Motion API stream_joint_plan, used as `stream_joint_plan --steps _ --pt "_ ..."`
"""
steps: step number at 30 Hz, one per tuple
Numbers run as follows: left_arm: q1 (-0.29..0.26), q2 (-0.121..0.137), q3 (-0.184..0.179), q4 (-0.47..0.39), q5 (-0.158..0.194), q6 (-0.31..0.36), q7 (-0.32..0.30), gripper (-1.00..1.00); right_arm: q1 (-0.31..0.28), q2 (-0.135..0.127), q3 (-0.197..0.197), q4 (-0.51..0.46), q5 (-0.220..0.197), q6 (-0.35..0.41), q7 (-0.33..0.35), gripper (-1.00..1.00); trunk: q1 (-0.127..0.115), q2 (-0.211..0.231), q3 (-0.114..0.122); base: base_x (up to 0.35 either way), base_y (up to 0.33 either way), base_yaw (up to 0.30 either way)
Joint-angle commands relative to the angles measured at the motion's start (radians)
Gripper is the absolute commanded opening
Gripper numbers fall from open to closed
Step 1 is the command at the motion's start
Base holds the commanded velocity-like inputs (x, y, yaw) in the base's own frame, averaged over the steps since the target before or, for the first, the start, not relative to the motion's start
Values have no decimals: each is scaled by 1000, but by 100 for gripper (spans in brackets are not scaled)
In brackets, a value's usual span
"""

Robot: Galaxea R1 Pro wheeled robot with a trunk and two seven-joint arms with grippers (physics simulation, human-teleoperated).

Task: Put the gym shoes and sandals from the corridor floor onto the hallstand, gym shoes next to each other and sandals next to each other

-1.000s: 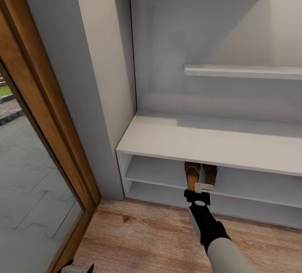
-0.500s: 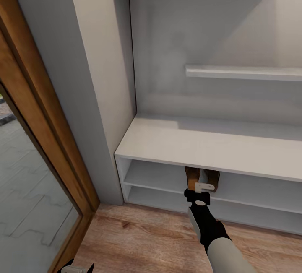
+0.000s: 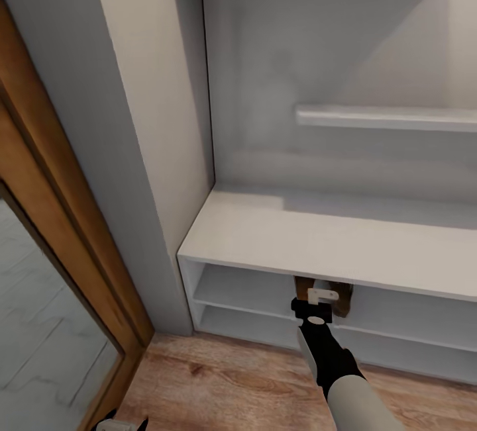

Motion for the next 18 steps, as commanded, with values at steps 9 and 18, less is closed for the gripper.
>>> stream_joint_plan --steps 9,18 --pt "-1 0 3 1 10 0 -10 100 0 1 -4 -2 7 7 -1 -100 0 0 -1 97 -88 0" --pt "-1 0 3 1 11 -1 -10 100 0 1 -4 -2 7 7 -1 -100 0 0 -1 7 -10 0"
